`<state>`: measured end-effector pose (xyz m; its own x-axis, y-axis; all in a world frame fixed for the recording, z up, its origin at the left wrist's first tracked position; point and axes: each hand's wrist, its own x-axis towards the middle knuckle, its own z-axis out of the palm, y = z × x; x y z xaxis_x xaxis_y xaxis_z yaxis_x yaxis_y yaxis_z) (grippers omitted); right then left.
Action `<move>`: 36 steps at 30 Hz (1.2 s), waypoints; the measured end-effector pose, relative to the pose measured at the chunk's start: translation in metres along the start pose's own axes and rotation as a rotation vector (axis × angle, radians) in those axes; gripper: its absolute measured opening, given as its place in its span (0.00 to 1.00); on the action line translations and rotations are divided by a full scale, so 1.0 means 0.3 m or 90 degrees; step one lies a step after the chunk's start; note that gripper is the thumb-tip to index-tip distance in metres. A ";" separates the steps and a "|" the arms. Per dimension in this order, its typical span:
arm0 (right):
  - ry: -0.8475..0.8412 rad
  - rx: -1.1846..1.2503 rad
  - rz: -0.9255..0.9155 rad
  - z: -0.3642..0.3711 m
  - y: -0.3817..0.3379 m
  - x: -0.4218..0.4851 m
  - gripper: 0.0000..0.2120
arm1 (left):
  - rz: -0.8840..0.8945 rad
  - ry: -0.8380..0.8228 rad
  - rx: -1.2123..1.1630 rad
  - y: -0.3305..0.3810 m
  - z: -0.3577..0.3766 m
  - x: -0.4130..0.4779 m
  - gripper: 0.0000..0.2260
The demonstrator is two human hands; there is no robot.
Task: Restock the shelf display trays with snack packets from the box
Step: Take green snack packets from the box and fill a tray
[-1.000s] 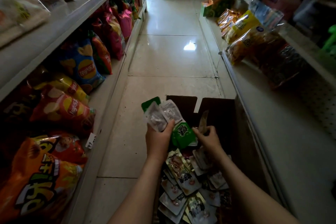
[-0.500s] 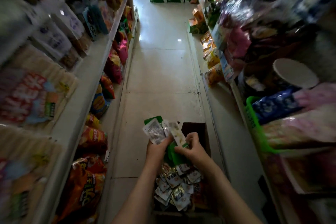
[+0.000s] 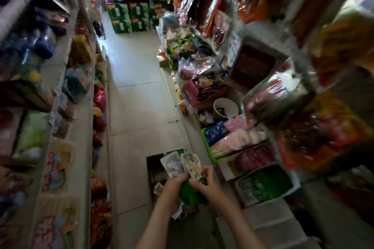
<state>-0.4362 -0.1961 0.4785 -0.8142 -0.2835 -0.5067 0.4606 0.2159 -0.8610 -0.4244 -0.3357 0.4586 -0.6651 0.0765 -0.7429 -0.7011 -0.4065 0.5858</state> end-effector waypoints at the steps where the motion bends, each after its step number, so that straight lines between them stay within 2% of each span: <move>1: 0.024 0.017 0.005 -0.018 -0.032 -0.073 0.23 | -0.004 -0.010 0.026 0.010 0.046 -0.059 0.13; 4: 0.051 0.037 -0.003 -0.073 -0.101 -0.203 0.22 | -0.004 -0.039 0.030 0.027 0.156 -0.177 0.13; 8: 0.071 0.053 0.024 -0.173 -0.176 -0.306 0.20 | 0.041 -0.041 0.104 0.085 0.297 -0.263 0.07; 13: 0.138 0.180 0.037 -0.283 -0.192 -0.408 0.12 | 0.087 -0.033 0.199 0.114 0.466 -0.264 0.13; 15: 0.158 0.145 0.030 -0.341 -0.181 -0.454 0.14 | 0.090 -0.083 0.199 0.097 0.523 -0.278 0.14; 18: 0.180 0.138 0.026 -0.427 -0.162 -0.489 0.23 | 0.088 -0.106 0.191 0.071 0.575 -0.283 0.14; 20: 0.199 0.158 0.048 -0.472 -0.145 -0.508 0.24 | 0.091 -0.104 0.201 0.056 0.608 -0.274 0.17; 24: 0.251 0.161 0.072 -0.523 -0.115 -0.539 0.18 | 0.071 -0.101 0.215 0.049 0.646 -0.257 0.19; 28: 0.328 0.232 0.095 -0.555 -0.079 -0.576 0.20 | 0.062 -0.086 0.266 0.068 0.661 -0.227 0.20; 31: 0.380 0.189 0.117 -0.547 -0.052 -0.604 0.21 | 0.063 -0.093 0.281 0.088 0.647 -0.192 0.19; 36: 0.474 0.092 0.194 -0.523 0.001 -0.575 0.16 | 0.050 -0.118 0.279 0.142 0.623 -0.121 0.21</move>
<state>-0.3512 -0.0005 0.5727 -0.6444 0.4745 -0.5997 0.6988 0.0468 -0.7138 -0.4782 -0.1856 0.5711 -0.7276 0.2383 -0.6433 -0.6622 0.0011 0.7493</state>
